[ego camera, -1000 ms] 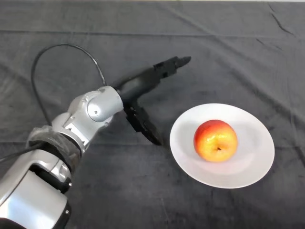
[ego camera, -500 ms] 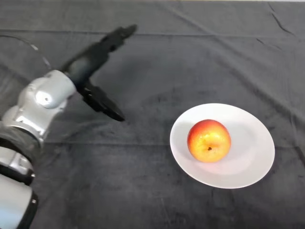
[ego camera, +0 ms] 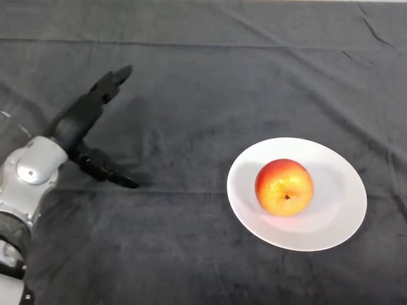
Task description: Move the apple to the plate
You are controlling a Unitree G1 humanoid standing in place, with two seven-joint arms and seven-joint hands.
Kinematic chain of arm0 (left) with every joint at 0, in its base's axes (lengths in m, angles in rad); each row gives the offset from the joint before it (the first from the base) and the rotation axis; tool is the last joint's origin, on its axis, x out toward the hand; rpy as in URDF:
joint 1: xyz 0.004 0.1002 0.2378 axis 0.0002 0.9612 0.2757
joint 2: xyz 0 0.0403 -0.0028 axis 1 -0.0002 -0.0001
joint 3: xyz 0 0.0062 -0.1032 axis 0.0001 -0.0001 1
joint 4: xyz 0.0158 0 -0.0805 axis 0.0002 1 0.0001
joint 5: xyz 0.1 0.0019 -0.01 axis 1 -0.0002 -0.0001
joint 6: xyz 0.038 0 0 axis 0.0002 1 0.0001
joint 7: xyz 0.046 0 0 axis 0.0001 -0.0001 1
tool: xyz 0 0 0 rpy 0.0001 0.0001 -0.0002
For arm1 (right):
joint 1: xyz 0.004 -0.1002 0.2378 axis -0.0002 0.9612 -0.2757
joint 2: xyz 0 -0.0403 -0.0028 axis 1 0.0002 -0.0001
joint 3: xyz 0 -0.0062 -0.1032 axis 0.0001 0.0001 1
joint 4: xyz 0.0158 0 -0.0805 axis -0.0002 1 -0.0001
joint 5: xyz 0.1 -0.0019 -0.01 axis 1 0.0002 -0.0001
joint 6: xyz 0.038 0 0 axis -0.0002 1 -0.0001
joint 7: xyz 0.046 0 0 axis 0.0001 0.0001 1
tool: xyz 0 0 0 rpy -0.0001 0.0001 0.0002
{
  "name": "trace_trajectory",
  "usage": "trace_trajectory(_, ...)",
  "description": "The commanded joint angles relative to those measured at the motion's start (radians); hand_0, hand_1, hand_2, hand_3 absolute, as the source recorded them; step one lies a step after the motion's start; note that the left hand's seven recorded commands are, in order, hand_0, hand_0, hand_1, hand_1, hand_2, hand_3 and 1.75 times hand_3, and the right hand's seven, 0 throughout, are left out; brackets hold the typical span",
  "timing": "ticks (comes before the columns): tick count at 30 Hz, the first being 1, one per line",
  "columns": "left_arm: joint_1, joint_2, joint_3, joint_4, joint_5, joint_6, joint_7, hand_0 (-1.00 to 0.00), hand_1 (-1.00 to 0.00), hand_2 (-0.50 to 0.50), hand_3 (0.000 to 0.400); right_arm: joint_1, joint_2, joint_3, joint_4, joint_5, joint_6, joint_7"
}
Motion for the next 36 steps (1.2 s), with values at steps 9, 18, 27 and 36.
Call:
trace_trajectory(9, 0.107, 0.1, 0.134, 0.023, -0.078, 0.003, 0.022, 0.0, 0.0, 0.0, 0.0, 0.08, 0.054, 0.0281, 0.048, -0.0212, 0.011, 0.0191)
trace_trajectory(18, 0.18, 0.132, 0.253, 0.028, -0.169, 0.006, 0.002, 0.0, 0.0, 0.0, 0.0, 0.081, 0.054, 0.0278, 0.046, -0.0208, 0.012, 0.0194)
trace_trajectory(27, 0.239, 0.167, 0.397, 0.042, -0.284, 0.034, -0.003, 0.0, 0.0, 0.0, 0.0, 0.082, 0.054, 0.0276, 0.045, -0.0206, 0.013, 0.0197)
trace_trajectory(36, 0.269, 0.191, 0.526, 0.044, -0.381, 0.062, 0.013, 0.0, 0.0, 0.0, 0.0, 0.082, 0.054, 0.0275, 0.044, -0.0205, 0.013, 0.0199)
